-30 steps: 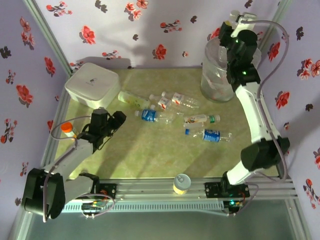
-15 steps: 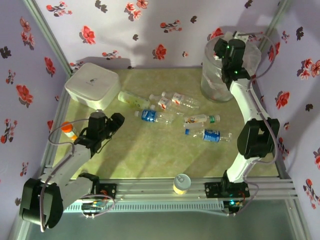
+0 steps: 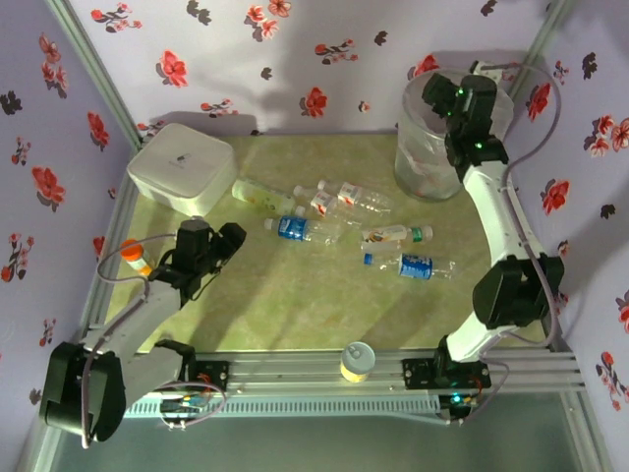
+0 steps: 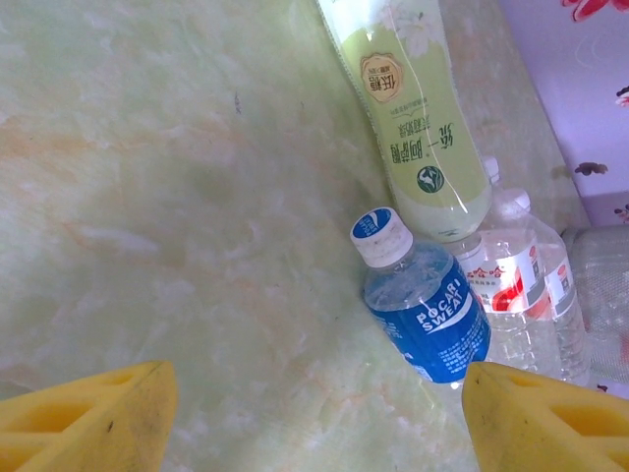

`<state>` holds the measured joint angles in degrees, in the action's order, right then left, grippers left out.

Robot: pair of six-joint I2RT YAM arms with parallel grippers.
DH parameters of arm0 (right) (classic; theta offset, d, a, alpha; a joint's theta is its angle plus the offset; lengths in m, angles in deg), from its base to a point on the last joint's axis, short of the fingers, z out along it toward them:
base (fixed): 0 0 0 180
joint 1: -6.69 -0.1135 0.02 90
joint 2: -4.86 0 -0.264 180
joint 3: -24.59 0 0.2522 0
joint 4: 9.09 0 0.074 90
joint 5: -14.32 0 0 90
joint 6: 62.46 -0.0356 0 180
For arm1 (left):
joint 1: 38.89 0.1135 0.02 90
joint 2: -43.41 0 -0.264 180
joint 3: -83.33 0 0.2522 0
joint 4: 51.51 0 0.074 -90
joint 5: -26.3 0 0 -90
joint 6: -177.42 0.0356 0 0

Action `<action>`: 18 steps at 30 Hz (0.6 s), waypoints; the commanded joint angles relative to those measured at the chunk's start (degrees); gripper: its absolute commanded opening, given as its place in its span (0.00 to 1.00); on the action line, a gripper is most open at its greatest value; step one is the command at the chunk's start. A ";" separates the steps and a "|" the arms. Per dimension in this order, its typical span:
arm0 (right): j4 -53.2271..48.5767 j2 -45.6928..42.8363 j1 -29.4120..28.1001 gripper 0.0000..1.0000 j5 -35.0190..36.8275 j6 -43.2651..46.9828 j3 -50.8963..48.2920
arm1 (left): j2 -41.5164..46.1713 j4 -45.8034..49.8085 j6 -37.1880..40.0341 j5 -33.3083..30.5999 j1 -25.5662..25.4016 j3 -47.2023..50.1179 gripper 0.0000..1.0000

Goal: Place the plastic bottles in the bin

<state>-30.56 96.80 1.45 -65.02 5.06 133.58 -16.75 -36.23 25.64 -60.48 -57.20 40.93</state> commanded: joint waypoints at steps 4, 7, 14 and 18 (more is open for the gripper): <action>-11.61 -4.82 0.16 0.83 -6.25 5.16 4.46 | -3.44 -1.95 -0.62 1.12 0.18 -0.68 0.77; -21.45 -4.52 -0.85 0.81 -13.03 9.47 7.93 | -6.03 -3.72 -0.86 2.23 0.06 -1.39 0.78; -50.31 -4.38 -11.85 0.69 -3.97 27.62 6.35 | -10.80 -7.64 -1.16 3.10 -0.15 -2.24 0.78; -54.02 -5.65 -17.60 0.66 -1.96 32.14 -4.49 | -13.72 -8.88 -0.76 4.69 -0.16 -4.06 0.78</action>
<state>-73.31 91.79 -13.98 -70.71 30.15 133.73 -29.17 -42.26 24.79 -57.55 -57.26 39.38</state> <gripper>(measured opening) 0.656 0.777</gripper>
